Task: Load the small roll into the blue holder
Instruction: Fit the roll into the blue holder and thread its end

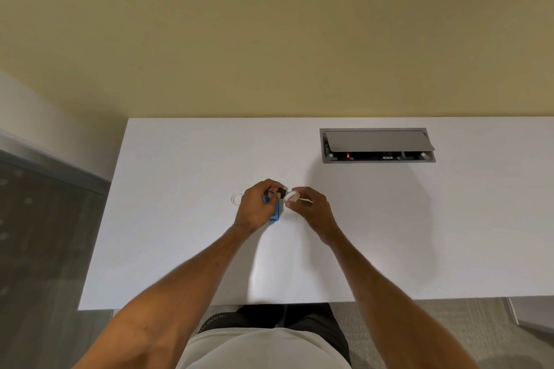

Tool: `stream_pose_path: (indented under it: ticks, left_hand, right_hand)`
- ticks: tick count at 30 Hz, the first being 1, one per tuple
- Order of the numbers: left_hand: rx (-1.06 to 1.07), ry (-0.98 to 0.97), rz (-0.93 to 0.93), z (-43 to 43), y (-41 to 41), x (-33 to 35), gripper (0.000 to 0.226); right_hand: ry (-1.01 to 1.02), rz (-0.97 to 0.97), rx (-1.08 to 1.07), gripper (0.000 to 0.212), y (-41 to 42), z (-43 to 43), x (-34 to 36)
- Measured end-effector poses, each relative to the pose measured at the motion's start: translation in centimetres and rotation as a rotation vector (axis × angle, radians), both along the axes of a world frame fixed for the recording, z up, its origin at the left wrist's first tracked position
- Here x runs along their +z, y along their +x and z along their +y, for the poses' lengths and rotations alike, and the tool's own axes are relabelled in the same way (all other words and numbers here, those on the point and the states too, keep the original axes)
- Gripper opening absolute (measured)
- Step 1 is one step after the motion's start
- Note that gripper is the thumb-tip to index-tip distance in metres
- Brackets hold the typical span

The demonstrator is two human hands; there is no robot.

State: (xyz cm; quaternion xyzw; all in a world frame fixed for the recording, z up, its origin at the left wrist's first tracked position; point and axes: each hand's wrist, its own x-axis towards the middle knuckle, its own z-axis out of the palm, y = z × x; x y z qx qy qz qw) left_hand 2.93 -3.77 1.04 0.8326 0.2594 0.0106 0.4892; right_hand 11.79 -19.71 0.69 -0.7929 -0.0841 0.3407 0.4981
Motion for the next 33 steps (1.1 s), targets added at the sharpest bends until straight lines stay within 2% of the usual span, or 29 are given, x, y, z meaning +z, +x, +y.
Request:
stream_pose_path:
  ticks: [3, 6, 10, 18, 33]
  left_hand:
    - [0.005, 0.011, -0.008, 0.2, -0.4, 0.1, 0.021]
    - [0.019, 0.026, 0.003, 0.4, -0.7, 0.1, 0.021]
    - [0.001, 0.026, -0.009, 0.1, -0.7, 0.0, 0.019]
    - [-0.050, 0.021, -0.003, -0.6, -0.7, 0.0, 0.023]
    - [-0.217, 0.190, 0.027, 0.5, -0.2, 1.1, 0.024]
  right_hand:
    - [-0.079, -0.093, 0.060, 0.033, 0.0, 0.1, 0.0]
    - [-0.107, -0.078, 0.102, 0.043, -0.3, 0.4, 0.2]
    - [-0.143, -0.286, 0.192, 0.035, -0.4, 0.7, 0.1]
    - [-0.107, -0.254, 0.163, 0.040, -0.8, 0.3, 0.3]
    - [-0.043, -0.319, 0.139, 0.043, -1.2, 0.8, 0.4]
